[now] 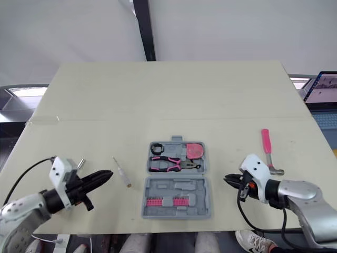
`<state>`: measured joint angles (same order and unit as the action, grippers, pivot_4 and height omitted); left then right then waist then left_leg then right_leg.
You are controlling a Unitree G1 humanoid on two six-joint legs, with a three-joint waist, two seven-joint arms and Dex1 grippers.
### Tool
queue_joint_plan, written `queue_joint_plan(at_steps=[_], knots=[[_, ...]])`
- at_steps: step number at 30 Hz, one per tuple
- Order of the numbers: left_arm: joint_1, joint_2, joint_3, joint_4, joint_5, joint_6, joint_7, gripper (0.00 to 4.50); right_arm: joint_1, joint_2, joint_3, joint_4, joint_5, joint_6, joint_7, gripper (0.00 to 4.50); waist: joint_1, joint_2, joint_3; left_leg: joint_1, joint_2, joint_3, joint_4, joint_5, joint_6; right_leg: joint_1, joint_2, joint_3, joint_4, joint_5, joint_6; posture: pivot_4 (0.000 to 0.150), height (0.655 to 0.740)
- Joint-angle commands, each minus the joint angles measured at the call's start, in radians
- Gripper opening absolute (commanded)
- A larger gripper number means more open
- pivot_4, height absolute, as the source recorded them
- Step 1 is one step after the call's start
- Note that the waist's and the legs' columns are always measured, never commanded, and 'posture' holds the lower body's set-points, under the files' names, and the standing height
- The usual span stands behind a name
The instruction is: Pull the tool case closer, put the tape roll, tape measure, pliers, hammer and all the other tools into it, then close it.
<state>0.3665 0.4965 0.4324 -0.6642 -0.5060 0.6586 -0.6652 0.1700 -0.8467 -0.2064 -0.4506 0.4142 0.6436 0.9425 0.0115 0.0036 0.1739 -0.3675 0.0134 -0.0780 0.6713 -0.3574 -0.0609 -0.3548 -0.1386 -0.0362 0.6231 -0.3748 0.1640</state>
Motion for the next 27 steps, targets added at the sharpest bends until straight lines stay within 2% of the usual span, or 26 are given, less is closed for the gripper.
queue_joint_plan(at_steps=[1,5,14,27], knots=[[0.063,-0.037,0.037,-0.063,-0.014,-0.067,0.025,2.35,0.047,-0.034,-0.064,-0.037,0.052,0.002,0.052,2.34,0.008,0.0,0.0,0.0,0.0,0.0,0.0,0.0,0.0,0.001,0.0,0.0,0.0,0.0,0.0,0.15,0.74],[0.156,-0.086,0.042,-0.074,-0.015,-0.142,0.023,4.45,0.119,-0.057,-0.13,-0.029,0.072,-0.02,0.088,4.43,0.012,0.0,0.0,0.0,0.0,0.0,0.001,-0.001,0.001,0.001,0.0,0.0,-0.001,0.0,0.0,0.15,0.74],[0.294,-0.138,0.019,-0.006,0.02,-0.332,-0.02,4.49,0.193,-0.058,-0.185,-0.022,0.066,-0.045,0.095,4.48,0.012,0.0,0.0,0.001,0.0,0.002,0.001,-0.001,0.001,0.001,0.0,0.0,-0.004,0.0,0.0,0.15,0.74],[0.325,-0.131,-0.019,0.068,0.033,-0.443,-0.04,4.49,0.15,-0.075,-0.163,0.012,0.053,-0.055,0.094,4.48,0.012,-0.001,0.0,0.001,0.0,0.002,0.001,-0.001,0.002,0.001,0.0,0.001,-0.004,0.0,0.0,0.15,0.74]])
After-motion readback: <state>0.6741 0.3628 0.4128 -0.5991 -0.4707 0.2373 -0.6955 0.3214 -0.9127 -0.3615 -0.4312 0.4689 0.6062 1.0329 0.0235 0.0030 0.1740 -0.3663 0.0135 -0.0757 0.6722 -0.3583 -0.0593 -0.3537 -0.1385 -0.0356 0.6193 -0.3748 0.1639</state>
